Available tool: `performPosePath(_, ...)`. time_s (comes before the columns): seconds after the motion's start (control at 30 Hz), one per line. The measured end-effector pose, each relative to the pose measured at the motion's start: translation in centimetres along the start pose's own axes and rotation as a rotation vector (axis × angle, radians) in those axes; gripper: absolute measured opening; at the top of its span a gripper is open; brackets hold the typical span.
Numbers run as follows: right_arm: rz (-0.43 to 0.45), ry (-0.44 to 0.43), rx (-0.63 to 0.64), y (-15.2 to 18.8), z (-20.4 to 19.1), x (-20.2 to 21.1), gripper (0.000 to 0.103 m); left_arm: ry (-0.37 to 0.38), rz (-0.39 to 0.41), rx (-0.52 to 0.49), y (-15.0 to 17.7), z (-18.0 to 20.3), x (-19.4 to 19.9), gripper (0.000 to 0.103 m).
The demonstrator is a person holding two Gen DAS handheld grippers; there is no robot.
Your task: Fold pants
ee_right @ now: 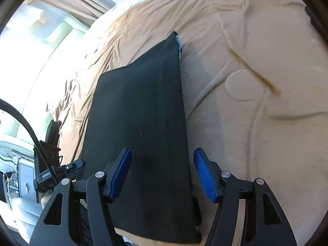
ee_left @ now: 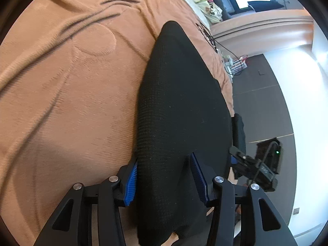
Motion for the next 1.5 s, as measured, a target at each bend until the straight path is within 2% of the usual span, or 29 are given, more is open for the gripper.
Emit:
performPosePath(0.13, -0.046, -0.034, -0.069, 0.1, 0.7, -2.3, 0.060, -0.022, -0.009, -0.013, 0.6, -0.1, -0.3, 0.034)
performPosePath(0.17, -0.052, -0.065, -0.086, 0.2, 0.8, -2.5, 0.054, -0.014, -0.014, -0.008, 0.7, -0.2, -0.2, 0.026)
performPosePath(0.2, -0.050, -0.072, -0.091, 0.2, 0.8, -2.5, 0.051, -0.005, -0.017, -0.005, 0.7, -0.2, -0.1, 0.021)
performPosePath(0.3, -0.045, -0.085, -0.098, 0.2, 0.5, -2.3, 0.041, 0.007, -0.016, -0.006, 0.5, 0.2, 0.6, 0.017)
performPosePath(0.4, -0.043, -0.094, -0.118, 0.3, 0.5, -2.2, 0.036, 0.007, -0.013, -0.011, 0.4, 0.7, 1.3, 0.016)
performPosePath(0.67, -0.065, -0.122, -0.112, 1.9, -1.6, -2.7, 0.029, -0.032, -0.004, -0.002, 1.0, 0.0, 4.3, 0.016)
performPosePath(0.83, -0.096, -0.133, -0.100, 3.2, -3.4, -4.2, 0.029, -0.038, 0.022, 0.011, 1.8, -1.2, 6.7, 0.016)
performPosePath(1.27, -0.124, -0.153, -0.050, 5.4, -6.9, -7.1, 0.029, -0.082, 0.027, 0.060, 3.4, -3.5, 9.0, 0.017)
performPosePath(1.37, -0.091, -0.144, -0.039, 4.8, -6.7, -6.5, 0.029, -0.110, 0.029, 0.059, 2.8, -3.0, 8.9, 0.019)
performPosePath(1.43, -0.055, -0.183, -0.056, 4.4, -6.3, -5.7, 0.034, -0.134, 0.022, 0.053, 2.8, -3.1, 9.2, 0.020)
performPosePath(1.5, -0.003, -0.217, -0.067, 3.9, -5.6, -4.8, 0.060, -0.181, 0.020, 0.051, 2.3, -3.3, 9.3, 0.030)
Point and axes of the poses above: each gripper's, at about its wrist camera, not at the fingertips, and x roughly against the way its jaws point, z to its right, y to its underside, the point moved 8 cm from there along -x, roughly the way its jaws point, and after that the axes turned 12 degrees about -z, right-handed, at the moved point
